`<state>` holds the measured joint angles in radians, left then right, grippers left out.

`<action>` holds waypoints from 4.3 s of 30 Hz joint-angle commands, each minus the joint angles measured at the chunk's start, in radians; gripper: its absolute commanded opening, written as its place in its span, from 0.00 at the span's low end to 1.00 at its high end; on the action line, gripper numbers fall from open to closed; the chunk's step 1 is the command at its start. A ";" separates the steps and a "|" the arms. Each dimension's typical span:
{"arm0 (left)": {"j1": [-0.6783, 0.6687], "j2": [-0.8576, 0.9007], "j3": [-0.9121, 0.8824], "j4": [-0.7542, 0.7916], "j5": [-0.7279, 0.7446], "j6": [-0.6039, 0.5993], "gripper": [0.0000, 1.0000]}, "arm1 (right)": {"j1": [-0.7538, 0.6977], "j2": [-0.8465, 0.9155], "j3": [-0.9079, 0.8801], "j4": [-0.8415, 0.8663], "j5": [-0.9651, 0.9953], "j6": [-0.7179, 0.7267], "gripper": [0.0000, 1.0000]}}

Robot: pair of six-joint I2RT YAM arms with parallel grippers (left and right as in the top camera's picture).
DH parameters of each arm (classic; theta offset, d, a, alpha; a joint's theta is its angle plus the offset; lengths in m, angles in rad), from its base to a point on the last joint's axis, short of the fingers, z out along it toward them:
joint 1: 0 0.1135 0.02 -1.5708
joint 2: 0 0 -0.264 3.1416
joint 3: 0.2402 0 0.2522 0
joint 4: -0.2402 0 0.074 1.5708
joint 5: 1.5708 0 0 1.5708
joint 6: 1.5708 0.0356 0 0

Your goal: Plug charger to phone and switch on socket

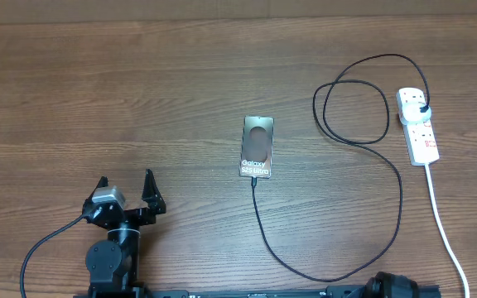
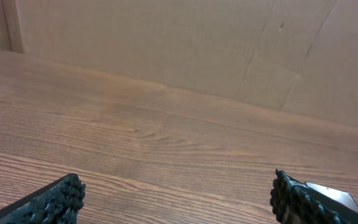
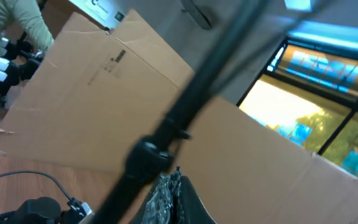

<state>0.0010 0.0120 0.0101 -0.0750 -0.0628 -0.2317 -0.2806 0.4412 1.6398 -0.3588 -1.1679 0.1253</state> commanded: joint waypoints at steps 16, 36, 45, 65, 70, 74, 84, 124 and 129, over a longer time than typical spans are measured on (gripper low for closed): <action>0.005 -0.007 -0.005 -0.002 0.043 0.175 1.00 | 0.018 -0.101 -0.010 0.013 0.000 -0.030 0.05; 0.005 -0.007 -0.005 -0.002 0.056 0.180 1.00 | 0.072 -0.187 -0.094 0.071 -0.003 -0.086 0.04; 0.005 -0.008 -0.005 -0.002 0.056 0.180 1.00 | 0.166 -0.362 -0.227 0.082 0.166 -0.190 0.04; 0.068 -0.009 -0.005 -0.002 0.056 0.180 1.00 | 0.240 -0.436 -0.245 0.085 0.185 -0.191 0.12; 0.068 -0.008 -0.005 -0.002 0.056 0.180 1.00 | 0.267 -0.436 -0.274 0.105 0.268 -0.191 0.24; 0.068 -0.008 -0.005 -0.002 0.056 0.180 1.00 | 0.271 -0.436 -0.306 0.113 0.487 -0.191 1.00; 0.068 -0.008 -0.005 -0.002 0.056 0.180 1.00 | 0.271 -0.436 -0.460 0.097 0.774 -0.190 1.00; 0.068 -0.008 -0.005 -0.002 0.056 0.180 1.00 | 0.271 -0.436 -1.445 0.171 1.089 0.199 1.00; 0.068 -0.008 -0.005 -0.002 0.056 0.180 1.00 | 0.271 -0.436 -1.541 0.307 1.089 0.250 1.00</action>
<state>0.0635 0.0120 0.0097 -0.0788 -0.0177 -0.0704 -0.0124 0.0147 0.1493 -0.1059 -0.0952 0.3183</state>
